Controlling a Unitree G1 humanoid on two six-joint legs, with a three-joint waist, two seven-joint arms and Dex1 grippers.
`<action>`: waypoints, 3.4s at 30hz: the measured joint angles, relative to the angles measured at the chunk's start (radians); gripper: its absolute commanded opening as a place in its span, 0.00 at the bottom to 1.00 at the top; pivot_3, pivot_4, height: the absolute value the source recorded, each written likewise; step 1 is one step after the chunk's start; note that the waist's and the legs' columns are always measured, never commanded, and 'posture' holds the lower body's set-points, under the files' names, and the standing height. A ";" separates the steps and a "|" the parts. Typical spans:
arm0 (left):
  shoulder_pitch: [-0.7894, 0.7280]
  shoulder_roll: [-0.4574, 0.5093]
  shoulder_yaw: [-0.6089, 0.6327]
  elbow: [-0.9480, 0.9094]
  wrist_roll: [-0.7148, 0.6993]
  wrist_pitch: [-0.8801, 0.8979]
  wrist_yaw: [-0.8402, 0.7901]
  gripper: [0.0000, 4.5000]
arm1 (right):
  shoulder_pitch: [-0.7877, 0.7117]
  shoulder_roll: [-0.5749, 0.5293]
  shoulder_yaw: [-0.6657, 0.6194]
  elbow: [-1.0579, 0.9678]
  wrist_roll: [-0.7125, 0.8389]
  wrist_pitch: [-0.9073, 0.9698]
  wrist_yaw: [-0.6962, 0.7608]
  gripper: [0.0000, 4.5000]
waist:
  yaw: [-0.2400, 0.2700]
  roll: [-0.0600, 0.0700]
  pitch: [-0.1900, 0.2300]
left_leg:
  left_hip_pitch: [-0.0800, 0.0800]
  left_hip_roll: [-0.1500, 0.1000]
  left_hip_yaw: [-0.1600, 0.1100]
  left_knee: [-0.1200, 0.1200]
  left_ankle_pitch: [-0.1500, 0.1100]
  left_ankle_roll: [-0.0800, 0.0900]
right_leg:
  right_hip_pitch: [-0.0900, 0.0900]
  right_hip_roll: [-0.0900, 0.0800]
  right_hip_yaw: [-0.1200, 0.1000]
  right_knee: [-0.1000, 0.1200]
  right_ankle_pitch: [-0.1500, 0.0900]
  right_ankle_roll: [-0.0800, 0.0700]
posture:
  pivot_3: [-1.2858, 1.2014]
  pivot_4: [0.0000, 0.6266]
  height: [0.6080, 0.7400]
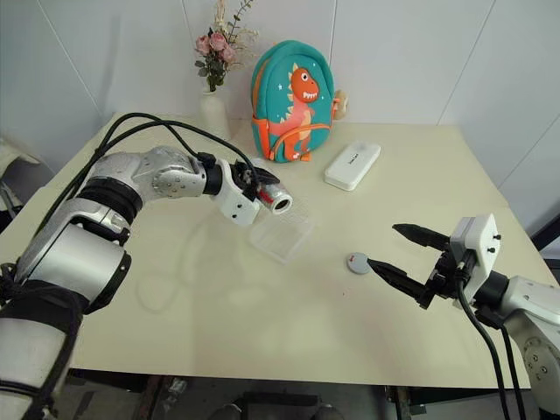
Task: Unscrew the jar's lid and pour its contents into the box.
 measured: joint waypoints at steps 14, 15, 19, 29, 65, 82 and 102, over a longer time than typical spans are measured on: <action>-0.150 -0.081 -0.437 0.008 0.485 0.225 0.795 0.45 | -0.115 0.000 0.081 0.087 -0.025 -0.002 0.002 0.99 | 0.004 -0.007 0.004 | -0.001 -0.001 0.001 -0.002 -0.001 -0.001 | -0.001 0.000 0.001 -0.002 -0.001 0.002 | 0.52 0.24 1.00; -0.154 -0.081 -0.437 0.010 0.485 0.223 0.805 0.45 | -0.118 0.000 0.082 0.093 -0.027 -0.004 0.004 0.99 | 0.004 -0.007 0.004 | -0.001 -0.001 0.001 -0.002 -0.001 -0.001 | -0.001 0.000 0.001 -0.002 -0.001 0.002 | 0.52 0.24 1.00; -0.162 -0.079 -0.437 0.010 0.484 0.212 0.839 0.45 | -0.130 0.000 0.088 0.116 -0.039 -0.009 0.014 0.99 | 0.004 -0.007 0.004 | -0.001 -0.001 0.002 -0.001 -0.001 -0.001 | -0.001 0.000 0.001 -0.001 -0.001 0.002 | 0.52 0.24 1.00; 0.045 -0.003 0.205 0.132 -0.245 0.038 0.051 0.45 | -0.147 -0.004 0.107 0.129 -0.041 -0.016 0.033 0.99 | 0.003 -0.005 0.003 | 0.002 0.000 0.005 -0.001 0.001 -0.002 | -0.001 0.000 0.002 0.003 -0.001 0.002 | 0.52 0.24 1.00; 0.688 -0.122 1.021 -0.152 -1.285 0.739 -0.902 0.45 | -0.348 -0.049 0.198 0.436 -0.120 -0.024 0.275 0.99 | -0.011 -0.001 0.001 | 0.005 0.000 0.001 0.012 0.005 0.001 | 0.001 0.000 0.001 0.020 0.003 0.002 | 0.52 0.24 1.00; 0.743 -0.045 0.987 -0.231 -1.266 0.775 -1.060 0.99 | -0.369 -0.057 0.194 0.441 -0.122 -0.022 0.306 1.00 | -0.026 -0.001 0.001 | 0.004 0.000 0.001 0.008 0.005 0.001 | 0.001 0.000 0.001 0.015 0.003 0.002 | 0.52 0.24 1.00; 0.777 0.277 0.911 -0.378 -1.256 0.961 -1.435 0.99 | -0.348 -0.114 0.153 0.490 -0.101 -0.035 0.377 1.00 | -0.040 -0.001 0.001 | 0.004 0.001 0.002 0.002 0.005 0.001 | -0.001 -0.001 0.000 0.011 0.003 0.001 | 0.52 0.24 1.00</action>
